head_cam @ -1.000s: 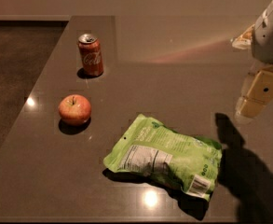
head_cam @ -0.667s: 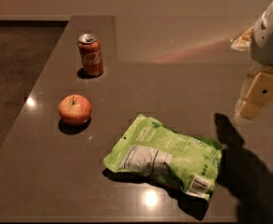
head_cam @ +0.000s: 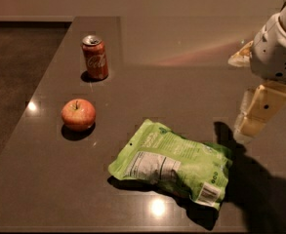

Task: Pick green rice chip bag

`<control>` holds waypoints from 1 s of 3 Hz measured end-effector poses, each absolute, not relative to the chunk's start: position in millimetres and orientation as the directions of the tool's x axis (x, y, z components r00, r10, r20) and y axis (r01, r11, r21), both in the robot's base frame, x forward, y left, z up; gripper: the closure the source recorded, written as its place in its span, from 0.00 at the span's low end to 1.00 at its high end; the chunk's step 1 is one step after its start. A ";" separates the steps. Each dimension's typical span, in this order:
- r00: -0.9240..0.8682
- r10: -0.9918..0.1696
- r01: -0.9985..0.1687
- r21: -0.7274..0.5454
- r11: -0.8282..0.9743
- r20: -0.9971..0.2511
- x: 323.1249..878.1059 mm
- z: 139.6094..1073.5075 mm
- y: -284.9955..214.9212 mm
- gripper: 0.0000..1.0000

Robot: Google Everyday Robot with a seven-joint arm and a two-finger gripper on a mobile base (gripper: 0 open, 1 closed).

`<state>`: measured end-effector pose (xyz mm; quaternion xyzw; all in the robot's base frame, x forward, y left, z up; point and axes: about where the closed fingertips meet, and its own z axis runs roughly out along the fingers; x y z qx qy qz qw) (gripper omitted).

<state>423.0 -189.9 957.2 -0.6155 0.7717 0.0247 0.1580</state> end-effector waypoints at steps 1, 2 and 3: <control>-0.153 -0.935 -0.975 -0.104 0.195 -0.321 407.4 950.1 -163.8 0.00; -0.129 -0.932 -0.985 -0.063 0.159 -0.339 393.9 936.0 -143.8 0.00; -0.118 -0.932 -0.990 -0.028 0.135 -0.342 382.3 919.9 -128.6 0.00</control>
Offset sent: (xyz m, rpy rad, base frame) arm -0.0471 0.0670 -0.0454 0.1090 0.1519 0.1405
